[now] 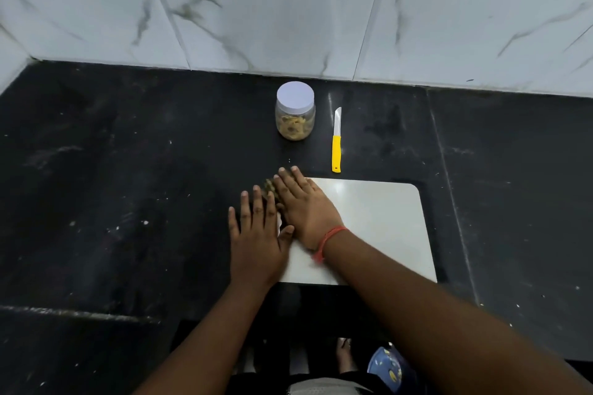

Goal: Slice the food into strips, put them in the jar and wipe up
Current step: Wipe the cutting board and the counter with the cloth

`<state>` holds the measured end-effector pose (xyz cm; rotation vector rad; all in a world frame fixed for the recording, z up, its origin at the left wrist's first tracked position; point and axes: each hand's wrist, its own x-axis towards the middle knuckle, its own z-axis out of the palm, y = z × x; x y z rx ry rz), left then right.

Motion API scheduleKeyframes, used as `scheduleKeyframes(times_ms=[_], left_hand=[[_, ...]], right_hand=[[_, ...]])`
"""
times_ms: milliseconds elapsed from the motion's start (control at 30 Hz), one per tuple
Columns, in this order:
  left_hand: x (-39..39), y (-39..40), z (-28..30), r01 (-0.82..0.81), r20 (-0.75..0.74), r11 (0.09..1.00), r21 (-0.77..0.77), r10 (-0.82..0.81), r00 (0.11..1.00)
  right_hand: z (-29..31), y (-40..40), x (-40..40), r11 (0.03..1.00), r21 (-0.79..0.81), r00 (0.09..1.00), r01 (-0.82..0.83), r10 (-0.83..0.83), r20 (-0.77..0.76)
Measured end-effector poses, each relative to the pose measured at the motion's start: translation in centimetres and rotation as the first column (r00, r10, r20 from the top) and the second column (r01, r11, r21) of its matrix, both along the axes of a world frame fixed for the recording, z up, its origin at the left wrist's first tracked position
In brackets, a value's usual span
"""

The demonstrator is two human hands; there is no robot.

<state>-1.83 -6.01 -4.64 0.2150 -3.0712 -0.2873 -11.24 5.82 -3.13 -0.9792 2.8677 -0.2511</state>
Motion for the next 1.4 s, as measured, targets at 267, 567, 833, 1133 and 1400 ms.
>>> scheduleKeyframes(times_ms=[267, 567, 833, 1133, 1400], left_hand=[[-0.1, -0.1, 0.0, -0.016, 0.037, 1.000, 0.002, 0.016, 0.999], [0.0, 0.0, 0.0, 0.004, 0.032, 1.000, -0.011, -0.004, 0.999], [-0.1, 0.1, 0.1, 0.016, 0.033, 1.000, -0.012, -0.016, 0.999], [0.0, 0.2, 0.1, 0.006, 0.025, 1.000, -0.009, -0.006, 1.000], [0.0, 0.5, 0.1, -0.020, 0.013, 1.000, -0.010, 0.020, 1.000]], right_hand=[[0.1, 2.3, 1.0, 0.997, -0.041, 0.998, 0.062, -0.063, -0.003], [0.0, 8.2, 3.1, 0.943, -0.050, 0.943, 0.328, -0.330, -0.035], [-0.2, 12.3, 4.2, 0.896, -0.064, 0.896, 0.439, -0.442, -0.044], [-0.4, 15.5, 5.5, 0.843, -0.063, 0.841, 0.535, -0.538, -0.050], [-0.3, 17.9, 5.6, 0.890, -0.041, 0.889, 0.454, -0.456, -0.050]])
